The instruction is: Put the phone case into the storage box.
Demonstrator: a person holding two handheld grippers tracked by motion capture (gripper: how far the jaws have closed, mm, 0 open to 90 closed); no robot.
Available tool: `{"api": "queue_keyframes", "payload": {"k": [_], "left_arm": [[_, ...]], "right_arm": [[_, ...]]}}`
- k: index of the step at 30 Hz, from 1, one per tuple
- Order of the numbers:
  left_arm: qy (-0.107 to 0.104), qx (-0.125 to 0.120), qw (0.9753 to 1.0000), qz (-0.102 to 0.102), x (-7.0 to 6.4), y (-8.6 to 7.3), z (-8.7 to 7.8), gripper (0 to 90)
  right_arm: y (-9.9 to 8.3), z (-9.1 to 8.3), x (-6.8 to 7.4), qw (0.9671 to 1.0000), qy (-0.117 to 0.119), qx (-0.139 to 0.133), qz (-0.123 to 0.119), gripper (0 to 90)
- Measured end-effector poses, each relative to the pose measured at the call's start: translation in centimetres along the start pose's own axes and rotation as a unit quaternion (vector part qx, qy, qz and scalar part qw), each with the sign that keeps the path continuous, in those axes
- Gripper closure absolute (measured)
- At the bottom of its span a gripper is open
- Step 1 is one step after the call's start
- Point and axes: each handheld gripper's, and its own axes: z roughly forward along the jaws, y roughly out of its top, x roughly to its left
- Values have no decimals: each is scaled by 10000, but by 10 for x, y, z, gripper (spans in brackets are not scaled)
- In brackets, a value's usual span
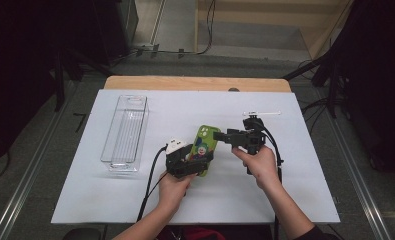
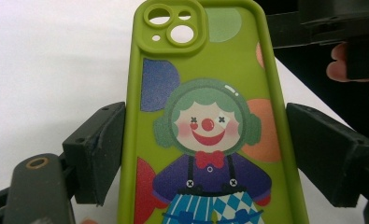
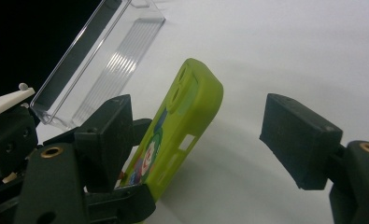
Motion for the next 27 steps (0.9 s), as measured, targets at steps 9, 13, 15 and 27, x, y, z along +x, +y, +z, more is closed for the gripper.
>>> {"api": "queue_keyframes", "payload": {"k": [9, 13, 15, 27], "left_arm": [[-11, 7, 10000, 22, 0, 0, 0, 166], [13, -20, 10000, 37, -1, 0, 0, 166], [-16, -35, 10000, 41, -1, -1, 0, 166], [15, -16, 10000, 23, -2, -3, 1, 166]], "right_arm": [[3, 6, 1, 10000, 27, 53, 73, 265], [4, 11, 0, 9998, 108, 106, 120, 288], [4, 14, 0, 9997, 117, 133, 164, 304], [5, 23, -1, 9980, 260, 255, 507, 430]]}}
